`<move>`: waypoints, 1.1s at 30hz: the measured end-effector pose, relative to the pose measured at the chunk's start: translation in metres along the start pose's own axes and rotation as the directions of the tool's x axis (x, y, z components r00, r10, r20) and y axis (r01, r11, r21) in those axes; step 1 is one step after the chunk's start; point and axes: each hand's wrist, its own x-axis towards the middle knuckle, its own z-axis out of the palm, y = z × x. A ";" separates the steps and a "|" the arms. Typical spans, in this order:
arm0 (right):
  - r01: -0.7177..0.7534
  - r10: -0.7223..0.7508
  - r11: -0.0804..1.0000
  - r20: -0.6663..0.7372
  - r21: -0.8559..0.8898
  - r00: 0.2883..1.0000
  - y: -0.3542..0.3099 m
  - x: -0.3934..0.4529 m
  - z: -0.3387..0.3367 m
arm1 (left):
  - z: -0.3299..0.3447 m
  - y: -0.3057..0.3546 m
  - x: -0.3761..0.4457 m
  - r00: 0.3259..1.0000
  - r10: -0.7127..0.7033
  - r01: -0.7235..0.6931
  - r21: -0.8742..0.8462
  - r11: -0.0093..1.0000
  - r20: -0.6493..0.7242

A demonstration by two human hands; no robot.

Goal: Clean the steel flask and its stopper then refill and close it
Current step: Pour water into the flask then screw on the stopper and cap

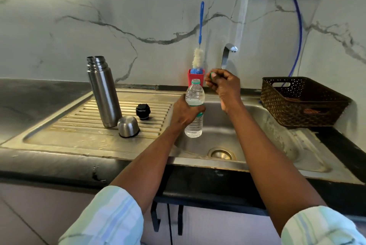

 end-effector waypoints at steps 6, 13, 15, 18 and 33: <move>-0.090 0.086 0.990 0.049 0.105 0.995 -0.010 -0.009 0.051 | -0.064 0.026 -0.002 0.974 0.006 -0.033 -0.116 0.993 -0.226; -0.526 0.446 0.826 0.333 0.205 0.830 -0.006 -0.030 0.163 | -0.191 0.038 -0.009 0.910 0.030 -0.111 -0.171 0.979 -0.414; -0.498 0.412 0.855 0.395 0.145 0.821 -0.005 -0.035 0.189 | -0.228 0.035 -0.007 0.901 0.041 -0.099 -0.114 0.988 -0.431; -0.347 0.285 0.934 0.408 0.085 0.867 -0.009 -0.044 0.218 | -0.280 0.029 -0.004 0.873 0.061 -0.044 0.045 0.998 -0.484; 0.362 0.044 0.772 0.612 -0.522 0.790 0.007 -0.027 0.272 | -0.364 -0.017 0.037 0.976 0.079 0.093 0.714 0.694 -0.204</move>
